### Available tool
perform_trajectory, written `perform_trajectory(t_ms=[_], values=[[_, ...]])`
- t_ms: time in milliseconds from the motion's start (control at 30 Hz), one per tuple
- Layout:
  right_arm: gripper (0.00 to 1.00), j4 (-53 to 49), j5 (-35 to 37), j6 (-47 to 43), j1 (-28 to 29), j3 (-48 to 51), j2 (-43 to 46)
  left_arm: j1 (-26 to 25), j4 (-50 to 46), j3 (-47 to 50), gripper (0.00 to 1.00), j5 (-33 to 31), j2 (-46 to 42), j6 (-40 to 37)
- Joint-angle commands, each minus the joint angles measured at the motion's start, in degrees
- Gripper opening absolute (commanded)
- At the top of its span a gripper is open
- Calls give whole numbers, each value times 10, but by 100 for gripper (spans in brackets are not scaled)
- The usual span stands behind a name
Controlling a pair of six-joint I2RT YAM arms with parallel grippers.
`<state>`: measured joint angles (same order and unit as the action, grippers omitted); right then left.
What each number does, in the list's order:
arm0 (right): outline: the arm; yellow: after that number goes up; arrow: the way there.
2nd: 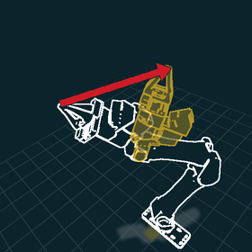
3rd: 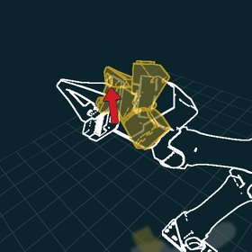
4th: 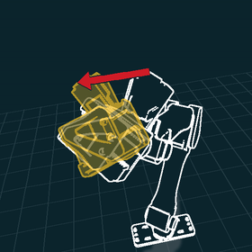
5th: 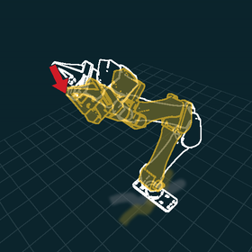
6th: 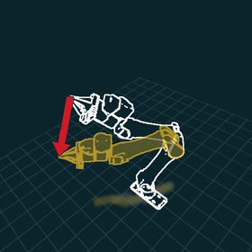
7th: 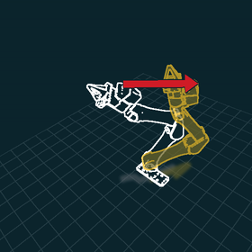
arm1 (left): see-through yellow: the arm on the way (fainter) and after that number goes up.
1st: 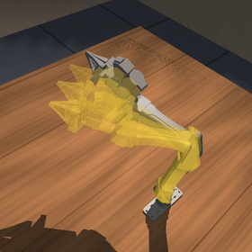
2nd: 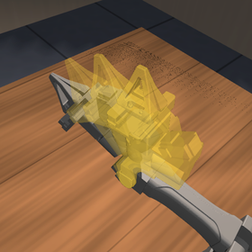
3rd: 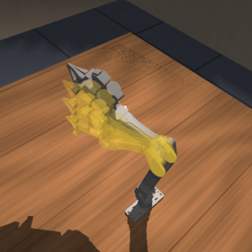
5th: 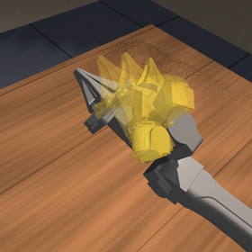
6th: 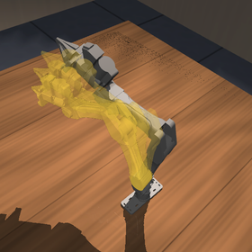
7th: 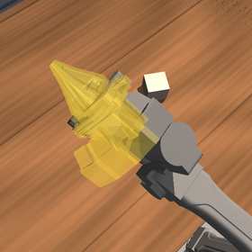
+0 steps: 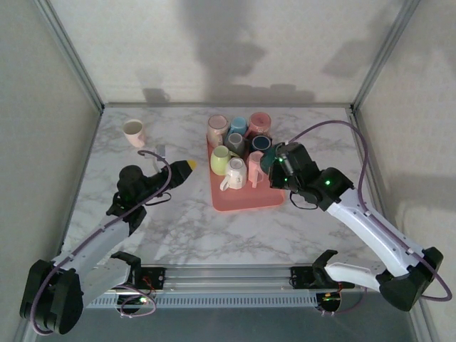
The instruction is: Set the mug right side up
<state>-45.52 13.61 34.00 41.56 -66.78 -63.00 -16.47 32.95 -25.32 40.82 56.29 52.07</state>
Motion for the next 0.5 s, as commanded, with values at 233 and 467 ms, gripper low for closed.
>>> perform_trajectory(t_ms=[233,467], values=[[0,208,-173,-87,-2,-43,27,-62,253,6,47,18,45,149],[0,283,-254,-61,-7,-48,13,-103,384,0,43,-9,92,220]])
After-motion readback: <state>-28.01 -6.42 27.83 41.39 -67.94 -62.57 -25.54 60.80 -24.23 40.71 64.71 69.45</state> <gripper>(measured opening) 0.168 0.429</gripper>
